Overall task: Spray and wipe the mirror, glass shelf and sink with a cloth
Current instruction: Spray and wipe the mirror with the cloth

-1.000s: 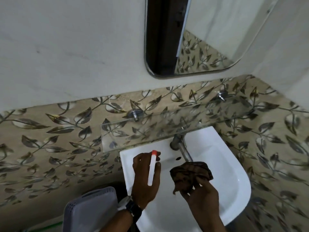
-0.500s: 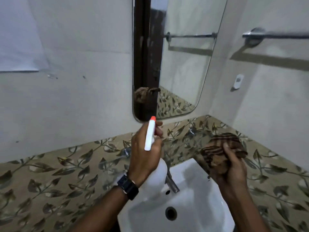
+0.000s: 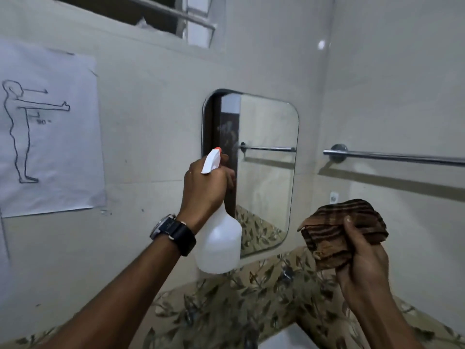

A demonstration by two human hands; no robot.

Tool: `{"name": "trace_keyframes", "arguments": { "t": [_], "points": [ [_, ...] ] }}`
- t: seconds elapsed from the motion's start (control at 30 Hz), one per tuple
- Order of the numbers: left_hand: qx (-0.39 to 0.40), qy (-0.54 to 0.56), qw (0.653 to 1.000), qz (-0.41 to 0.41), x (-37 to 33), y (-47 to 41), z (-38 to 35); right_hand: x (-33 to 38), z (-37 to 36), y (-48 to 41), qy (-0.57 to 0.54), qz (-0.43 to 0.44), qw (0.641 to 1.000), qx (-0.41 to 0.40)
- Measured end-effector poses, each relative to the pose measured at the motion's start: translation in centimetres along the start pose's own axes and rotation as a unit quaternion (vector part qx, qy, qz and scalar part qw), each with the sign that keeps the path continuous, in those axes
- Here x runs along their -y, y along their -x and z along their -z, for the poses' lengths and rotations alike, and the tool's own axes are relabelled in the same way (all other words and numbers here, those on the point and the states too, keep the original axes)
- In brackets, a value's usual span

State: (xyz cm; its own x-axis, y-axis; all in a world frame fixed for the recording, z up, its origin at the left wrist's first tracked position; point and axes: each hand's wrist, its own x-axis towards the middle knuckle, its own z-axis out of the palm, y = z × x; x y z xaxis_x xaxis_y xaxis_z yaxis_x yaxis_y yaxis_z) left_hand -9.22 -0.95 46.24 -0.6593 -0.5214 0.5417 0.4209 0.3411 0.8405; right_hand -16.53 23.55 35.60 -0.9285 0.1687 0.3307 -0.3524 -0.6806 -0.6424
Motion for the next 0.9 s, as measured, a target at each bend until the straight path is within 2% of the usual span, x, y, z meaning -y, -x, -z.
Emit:
{"name": "trace_keyframes", "arguments": {
  "t": [0.1, 0.3, 0.57, 0.9],
  "points": [
    [-0.001, -0.006, 1.0, 0.02, -1.8, -0.9, 0.2, 0.9, -1.0, -0.3, 0.0, 0.01, 1.0, 0.007],
    [-0.019, -0.097, 0.995, -0.018, -2.5, -1.2, 0.0, 1.4, -1.5, -0.4, 0.026, 0.031, 0.999, 0.011],
    [-0.049, -0.131, 0.99, -0.016, -2.6, -0.1, 0.3, 1.6, -1.7, -0.3, 0.037, 0.043, 0.998, 0.018],
    [0.042, -0.108, 0.993, -0.005, -2.3, 0.6, -0.9, 0.9, -1.3, -0.2, 0.068, 0.054, 0.996, 0.019]
  ]
}}
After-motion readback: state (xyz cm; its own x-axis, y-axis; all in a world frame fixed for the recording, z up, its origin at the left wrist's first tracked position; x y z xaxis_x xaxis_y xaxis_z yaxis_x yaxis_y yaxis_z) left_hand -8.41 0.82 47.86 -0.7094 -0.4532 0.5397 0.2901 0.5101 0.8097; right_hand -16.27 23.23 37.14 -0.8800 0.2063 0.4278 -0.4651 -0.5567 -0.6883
